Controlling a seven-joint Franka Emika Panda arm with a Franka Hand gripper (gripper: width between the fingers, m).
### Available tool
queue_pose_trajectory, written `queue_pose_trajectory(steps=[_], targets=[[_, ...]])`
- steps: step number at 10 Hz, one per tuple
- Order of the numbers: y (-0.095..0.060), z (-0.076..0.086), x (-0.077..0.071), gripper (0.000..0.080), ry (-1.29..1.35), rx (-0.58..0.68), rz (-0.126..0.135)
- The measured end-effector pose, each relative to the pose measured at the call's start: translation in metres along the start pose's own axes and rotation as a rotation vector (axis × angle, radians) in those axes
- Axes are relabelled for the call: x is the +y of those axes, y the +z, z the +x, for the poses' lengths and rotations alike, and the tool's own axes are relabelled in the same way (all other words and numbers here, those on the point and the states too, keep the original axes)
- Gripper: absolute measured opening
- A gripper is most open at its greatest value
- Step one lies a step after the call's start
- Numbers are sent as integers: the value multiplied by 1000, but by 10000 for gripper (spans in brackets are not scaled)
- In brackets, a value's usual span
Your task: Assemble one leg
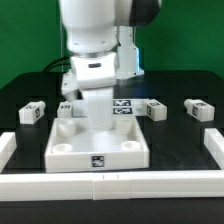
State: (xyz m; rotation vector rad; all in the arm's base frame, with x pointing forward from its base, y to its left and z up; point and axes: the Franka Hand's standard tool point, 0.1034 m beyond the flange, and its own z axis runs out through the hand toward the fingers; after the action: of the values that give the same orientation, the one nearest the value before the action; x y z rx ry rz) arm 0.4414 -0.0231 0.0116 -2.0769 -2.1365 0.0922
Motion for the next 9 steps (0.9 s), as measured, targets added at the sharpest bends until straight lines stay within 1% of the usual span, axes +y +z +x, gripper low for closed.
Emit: queue_pose_trajectory(steps=[1,2,3,5,8,9], targets=[[0,22,8,74,7,6,-7],[0,44,21,74,-18,15,-17],[-1,56,30,74,-31,24,-27],[-1,88,45,74,-11,35,-42],[-1,105,50,74,6,37,-50],[-1,104,51,74,4,38,-53]])
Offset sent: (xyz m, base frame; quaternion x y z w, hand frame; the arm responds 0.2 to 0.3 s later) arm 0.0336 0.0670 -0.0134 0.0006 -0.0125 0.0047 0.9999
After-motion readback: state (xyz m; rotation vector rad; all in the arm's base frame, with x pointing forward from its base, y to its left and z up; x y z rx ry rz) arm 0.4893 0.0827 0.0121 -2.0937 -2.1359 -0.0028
